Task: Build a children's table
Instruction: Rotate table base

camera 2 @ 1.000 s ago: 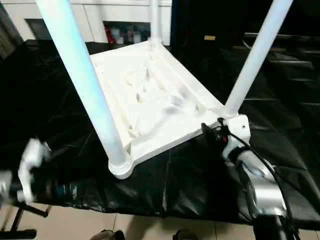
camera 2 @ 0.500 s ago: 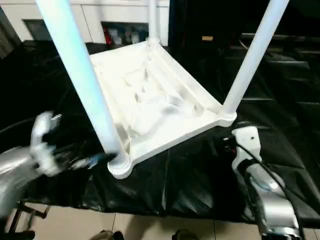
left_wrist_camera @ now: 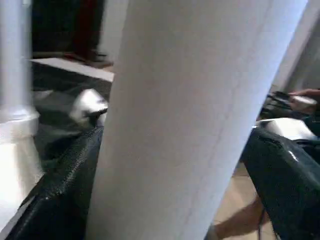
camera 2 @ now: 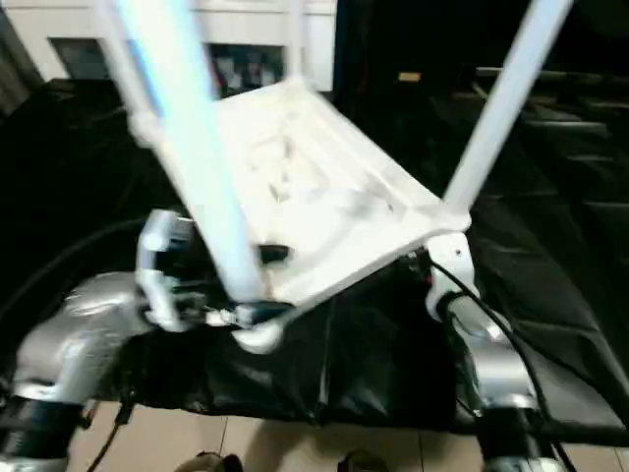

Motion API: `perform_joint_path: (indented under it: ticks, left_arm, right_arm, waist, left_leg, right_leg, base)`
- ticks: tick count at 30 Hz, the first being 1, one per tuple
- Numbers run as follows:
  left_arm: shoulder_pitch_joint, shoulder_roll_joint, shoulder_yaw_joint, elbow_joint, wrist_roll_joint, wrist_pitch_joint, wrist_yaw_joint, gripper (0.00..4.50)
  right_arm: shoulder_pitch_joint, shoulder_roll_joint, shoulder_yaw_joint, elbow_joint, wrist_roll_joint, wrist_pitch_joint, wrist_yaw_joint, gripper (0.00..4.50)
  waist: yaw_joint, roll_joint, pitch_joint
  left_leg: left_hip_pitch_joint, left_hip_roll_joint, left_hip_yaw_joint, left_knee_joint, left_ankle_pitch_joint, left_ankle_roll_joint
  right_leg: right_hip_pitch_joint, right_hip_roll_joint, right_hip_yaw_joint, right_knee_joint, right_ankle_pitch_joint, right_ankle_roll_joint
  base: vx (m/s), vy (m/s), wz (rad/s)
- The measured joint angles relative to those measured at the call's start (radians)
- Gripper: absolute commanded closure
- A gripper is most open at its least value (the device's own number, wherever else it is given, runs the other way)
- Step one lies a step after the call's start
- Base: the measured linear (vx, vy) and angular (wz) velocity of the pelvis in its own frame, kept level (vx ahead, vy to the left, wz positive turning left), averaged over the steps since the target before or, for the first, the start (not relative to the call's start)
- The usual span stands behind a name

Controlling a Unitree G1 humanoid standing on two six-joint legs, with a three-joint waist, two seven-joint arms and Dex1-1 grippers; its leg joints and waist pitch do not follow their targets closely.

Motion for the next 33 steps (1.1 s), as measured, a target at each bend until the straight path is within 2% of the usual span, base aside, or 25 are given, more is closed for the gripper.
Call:
perform_joint_path:
  ticks: [4,7,11,13,16,21,23,25,29,33]
  left_arm:
    - [-0.039,-0.065,-0.080,0.033,0.052,-0.040,0.020,0.07]
    - [-0.082,-0.120,-0.137,0.101,0.125,-0.097,0.060,0.07]
    - [-0.119,-0.195,-0.161,0.218,0.191,-0.196,0.114,0.07]
    - [-0.154,-0.235,-0.174,0.323,0.270,-0.277,0.212,0.07]
    - [-0.181,-0.256,-0.188,0.387,0.319,-0.344,0.284,0.07]
    - [-0.228,-0.246,-0.170,0.486,0.373,-0.409,0.379,0.07]
    - [-0.233,-0.248,-0.159,0.511,0.378,-0.442,0.377,0.07]
    - [-0.237,-0.236,-0.148,0.524,0.377,-0.463,0.360,0.07]
    - [-0.263,-0.179,-0.145,0.539,0.362,-0.476,0.253,0.07]
    - [-0.269,-0.063,-0.161,0.567,0.330,-0.469,0.030,0.07]
  right_arm:
    - [-0.046,0.029,0.010,0.057,0.000,-0.017,0.001,1.47]
    - [-0.080,0.050,0.014,0.103,0.000,-0.031,0.000,1.47]
    - [-0.116,0.068,0.012,0.140,0.001,-0.052,-0.001,1.47]
    - [-0.131,0.074,0.011,0.165,0.000,-0.073,-0.005,1.47]
    - [-0.134,0.085,0.013,0.183,0.000,-0.090,-0.009,1.47]
    - [-0.116,0.054,-0.004,0.197,0.005,-0.110,-0.007,1.47]
    - [-0.094,0.022,-0.026,0.194,0.014,-0.118,0.013,1.47]
    - [-0.062,-0.003,-0.048,0.173,0.026,-0.127,0.044,1.47]
    - [0.016,-0.049,-0.053,0.080,0.058,-0.118,0.148,1.47]
    - [0.131,-0.172,-0.008,-0.139,0.117,-0.073,0.365,1.47]
  waist:
    - [-0.014,0.000,0.000]
    - [-0.016,0.000,0.000]
    - [-0.014,0.000,-0.001]
    - [-0.012,0.001,-0.001]
    - [-0.014,0.001,-0.001]
    - [0.000,0.001,-0.001]
    - [0.011,0.001,-0.001]
    - [0.012,0.001,-0.001]
    - [0.013,0.002,-0.001]
    - [0.018,0.005,-0.001]
  left_leg:
    - [0.000,0.000,0.000,0.001,0.001,0.001]
    - [0.000,0.000,0.000,0.001,0.001,0.001]
    - [0.000,0.001,-0.001,0.003,0.001,0.002]
    - [0.000,0.001,-0.001,0.005,0.001,0.002]
    - [-0.001,0.001,-0.001,0.005,0.001,0.002]
    - [-0.001,0.002,-0.001,0.005,0.001,0.002]
    - [-0.001,0.001,-0.001,0.006,0.001,0.002]
    - [-0.001,0.002,-0.001,0.007,0.001,0.002]
    - [0.000,0.003,-0.001,0.007,0.001,0.002]
    - [0.000,0.004,-0.001,0.006,0.001,0.002]
  right_leg:
    - [0.000,0.000,0.000,0.002,0.001,0.000]
    - [-0.001,0.000,0.000,0.004,0.000,0.000]
    - [-0.001,0.000,-0.001,0.005,0.000,0.000]
    - [-0.001,0.000,-0.001,0.005,0.000,0.000]
    - [-0.001,0.000,-0.001,0.006,0.001,0.000]
    - [-0.001,0.000,-0.002,0.007,0.001,0.000]
    - [0.000,0.000,-0.002,0.007,0.001,0.000]
    - [0.000,0.000,-0.001,0.007,0.001,0.000]
    - [0.000,0.000,-0.002,0.008,0.001,0.000]
    - [0.000,0.000,-0.003,0.007,0.001,0.000]
  base:
    - [0.000,0.000,0.00]
    - [0.000,0.000,0.00]
    - [0.000,0.000,0.00]
    - [0.000,0.000,0.00]
    - [0.000,0.000,0.00]
    - [0.000,0.000,0.00]
    - [0.000,0.000,0.00]
    - [0.000,0.000,0.00]
    - [0.000,0.000,0.00]
    - [0.000,0.000,0.00]
